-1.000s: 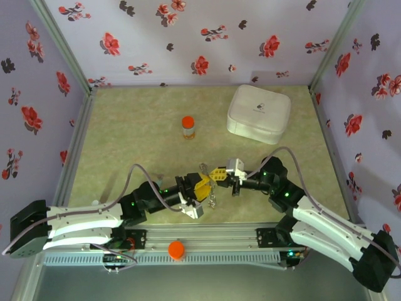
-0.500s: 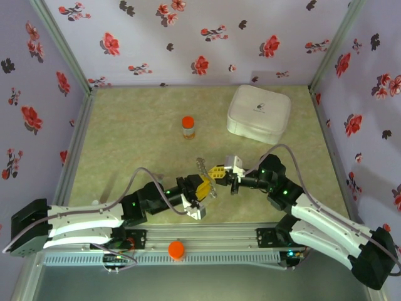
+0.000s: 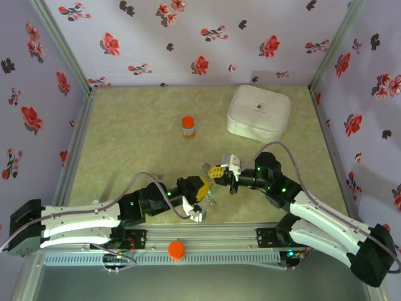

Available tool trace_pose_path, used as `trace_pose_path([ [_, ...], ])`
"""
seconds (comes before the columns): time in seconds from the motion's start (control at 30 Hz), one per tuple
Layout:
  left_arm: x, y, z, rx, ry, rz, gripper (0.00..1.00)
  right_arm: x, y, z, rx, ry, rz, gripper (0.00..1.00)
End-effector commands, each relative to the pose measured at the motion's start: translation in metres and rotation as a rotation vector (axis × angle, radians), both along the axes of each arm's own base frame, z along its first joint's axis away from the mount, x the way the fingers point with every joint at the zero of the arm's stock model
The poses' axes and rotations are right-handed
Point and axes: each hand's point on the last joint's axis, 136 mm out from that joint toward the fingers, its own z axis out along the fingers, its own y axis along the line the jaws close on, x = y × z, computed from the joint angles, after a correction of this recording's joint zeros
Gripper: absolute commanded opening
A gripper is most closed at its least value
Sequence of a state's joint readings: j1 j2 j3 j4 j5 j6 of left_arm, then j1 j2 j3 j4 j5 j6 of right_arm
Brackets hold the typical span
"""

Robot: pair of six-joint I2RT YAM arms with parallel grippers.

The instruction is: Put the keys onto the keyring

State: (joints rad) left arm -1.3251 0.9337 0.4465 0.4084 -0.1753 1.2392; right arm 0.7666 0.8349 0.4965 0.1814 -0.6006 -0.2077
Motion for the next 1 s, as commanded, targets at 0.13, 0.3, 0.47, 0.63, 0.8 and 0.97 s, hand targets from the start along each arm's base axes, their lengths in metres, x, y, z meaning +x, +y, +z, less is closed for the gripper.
trace_pose_path([
  [0.13, 0.002, 0.0, -0.005, 0.14, -0.051, 0.001, 0.26, 0.001, 0.006, 0.018, 0.019, -0.025, 0.0, 0.0],
  [0.3, 0.003, 0.0, -0.013, 0.193, -0.06, 0.001, 0.22, -0.001, 0.009, 0.012, -0.004, -0.03, 0.006, 0.0],
  [0.47, 0.002, 0.001, -0.025, 0.262, -0.058, -0.006, 0.22, -0.004, 0.012, 0.01, -0.018, -0.024, 0.016, 0.0],
  [0.63, 0.005, 0.002, -0.031, 0.302, -0.062, 0.005, 0.19, -0.005, 0.015, 0.008, -0.023, -0.02, 0.022, 0.0],
  [0.8, 0.007, 0.004, -0.04, 0.343, -0.066, 0.012, 0.14, -0.005, 0.015, 0.007, -0.023, -0.025, 0.015, 0.0],
  [0.97, 0.007, 0.007, -0.042, 0.354, -0.062, 0.021, 0.08, -0.006, 0.014, 0.01, -0.022, -0.028, 0.01, 0.0],
])
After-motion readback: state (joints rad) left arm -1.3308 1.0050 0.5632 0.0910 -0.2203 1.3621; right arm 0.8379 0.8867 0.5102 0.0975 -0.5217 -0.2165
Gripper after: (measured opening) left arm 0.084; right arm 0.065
